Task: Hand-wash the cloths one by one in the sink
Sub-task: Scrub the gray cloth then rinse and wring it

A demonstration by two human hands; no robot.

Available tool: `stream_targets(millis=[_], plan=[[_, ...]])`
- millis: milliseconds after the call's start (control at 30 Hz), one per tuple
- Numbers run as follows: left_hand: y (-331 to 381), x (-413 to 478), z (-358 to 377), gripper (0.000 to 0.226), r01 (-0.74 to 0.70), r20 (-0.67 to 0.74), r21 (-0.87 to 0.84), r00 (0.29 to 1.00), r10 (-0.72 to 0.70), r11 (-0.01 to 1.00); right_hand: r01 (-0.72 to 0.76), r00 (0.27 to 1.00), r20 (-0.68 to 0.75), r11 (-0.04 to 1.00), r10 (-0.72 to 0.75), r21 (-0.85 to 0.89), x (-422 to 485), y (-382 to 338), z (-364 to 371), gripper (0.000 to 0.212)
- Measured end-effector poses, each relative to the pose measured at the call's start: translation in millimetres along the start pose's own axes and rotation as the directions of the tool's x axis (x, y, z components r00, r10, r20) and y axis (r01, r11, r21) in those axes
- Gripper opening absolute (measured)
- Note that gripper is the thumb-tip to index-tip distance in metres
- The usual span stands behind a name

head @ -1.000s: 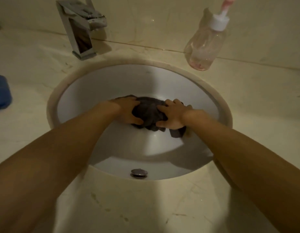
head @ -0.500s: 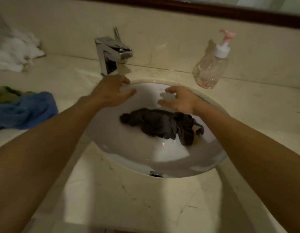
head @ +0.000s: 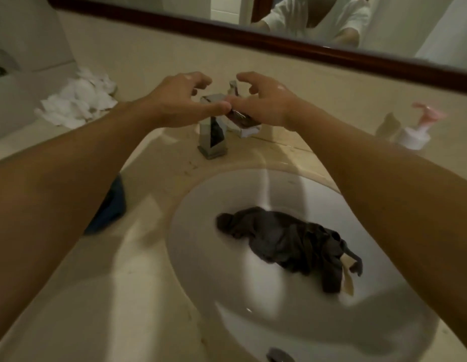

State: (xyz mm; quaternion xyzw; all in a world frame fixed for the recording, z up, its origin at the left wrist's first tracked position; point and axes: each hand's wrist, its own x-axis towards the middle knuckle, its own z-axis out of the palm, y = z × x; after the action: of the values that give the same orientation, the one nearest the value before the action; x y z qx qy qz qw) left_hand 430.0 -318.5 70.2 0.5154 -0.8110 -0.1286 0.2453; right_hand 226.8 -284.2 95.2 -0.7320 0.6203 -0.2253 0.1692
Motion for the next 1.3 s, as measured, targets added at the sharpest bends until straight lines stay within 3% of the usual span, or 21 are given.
stream_targets(millis=[133,300,400,567,700,967,1167,1300], plan=[[-8.1,15.4,3.7,0.098,0.02,0.077,-0.086,0.997,-0.014,0.996,-0.004,0.99,0.143,0.998,0.013,-0.061,26.9,5.3,1.6,0.081],[-14.6,28.2,10.2,0.1,0.02,0.127,-0.212,0.992,0.007,0.977,-0.038,0.986,0.153,0.981,0.068,-0.191,36.1,11.4,-3.7,0.085],[-13.5,27.0,14.2,0.103,-0.004,0.089,-0.268,0.996,0.029,0.964,-0.172,0.959,0.195,0.971,0.204,-0.169,38.0,8.9,-6.3,0.087],[-8.1,25.5,13.6,0.081,-0.029,0.059,-0.204,0.997,0.042,0.979,-0.217,0.926,0.27,0.958,0.262,-0.187,24.2,-2.7,-9.1,0.079],[8.4,18.0,6.2,0.083,-0.035,0.064,-0.053,0.997,0.039,0.998,-0.119,0.992,0.029,0.99,0.122,-0.081,3.4,10.2,-6.5,0.102],[88.8,-11.9,4.6,0.091,-0.155,0.164,-0.02,0.974,0.157,0.988,-0.21,0.977,-0.033,0.977,0.211,0.046,-76.7,41.1,-53.1,0.111],[164.9,-30.1,45.2,0.088,-0.218,0.219,-0.096,0.947,0.234,0.971,-0.292,0.944,-0.135,0.953,0.3,0.075,-161.4,85.8,-85.5,0.088],[204.6,-31.1,86.0,0.082,-0.224,0.225,-0.192,0.938,0.265,0.956,-0.361,0.843,-0.326,0.899,0.428,0.247,-197.1,124.6,-88.3,0.04]])
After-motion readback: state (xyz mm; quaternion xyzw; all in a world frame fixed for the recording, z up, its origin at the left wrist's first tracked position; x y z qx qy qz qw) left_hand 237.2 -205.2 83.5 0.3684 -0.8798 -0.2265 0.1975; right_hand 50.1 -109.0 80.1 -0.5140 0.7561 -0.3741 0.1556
